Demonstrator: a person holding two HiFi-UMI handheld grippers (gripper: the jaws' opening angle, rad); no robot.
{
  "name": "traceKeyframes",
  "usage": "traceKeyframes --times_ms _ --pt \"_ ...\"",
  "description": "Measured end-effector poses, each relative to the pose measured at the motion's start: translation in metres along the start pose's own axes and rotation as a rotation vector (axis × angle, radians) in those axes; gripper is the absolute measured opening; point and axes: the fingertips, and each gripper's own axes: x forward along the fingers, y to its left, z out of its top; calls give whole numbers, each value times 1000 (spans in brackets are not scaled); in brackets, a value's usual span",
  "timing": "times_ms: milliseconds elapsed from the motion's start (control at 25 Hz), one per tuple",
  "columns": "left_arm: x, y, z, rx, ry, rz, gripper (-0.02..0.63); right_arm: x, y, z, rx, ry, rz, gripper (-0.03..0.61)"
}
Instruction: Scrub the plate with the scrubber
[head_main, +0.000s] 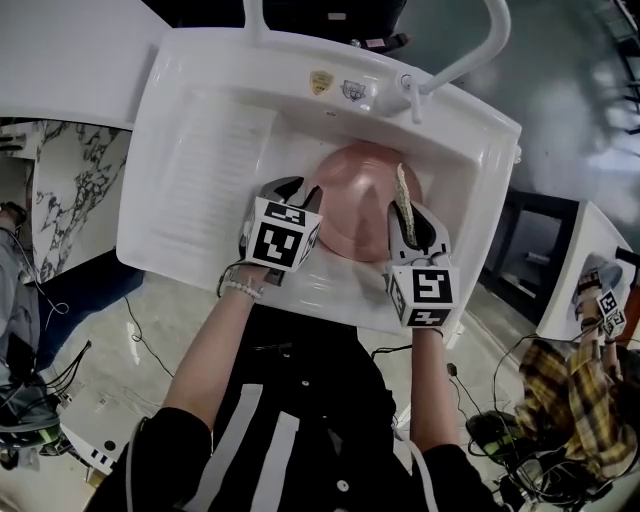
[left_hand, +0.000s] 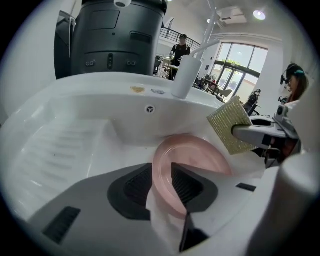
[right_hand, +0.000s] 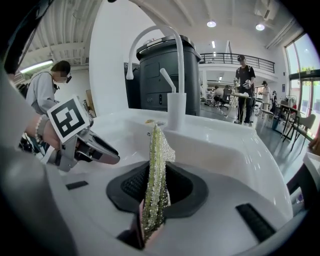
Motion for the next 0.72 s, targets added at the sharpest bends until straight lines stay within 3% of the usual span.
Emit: traceKeyframes --times_ms 480,720 --pt "41 15 -24 -189 115 -40 123 51 1 -24 -64 83 22 72" --pt "51 16 -34 -213 167 -67 121 73 -8 -35 -99 125 -1 72"
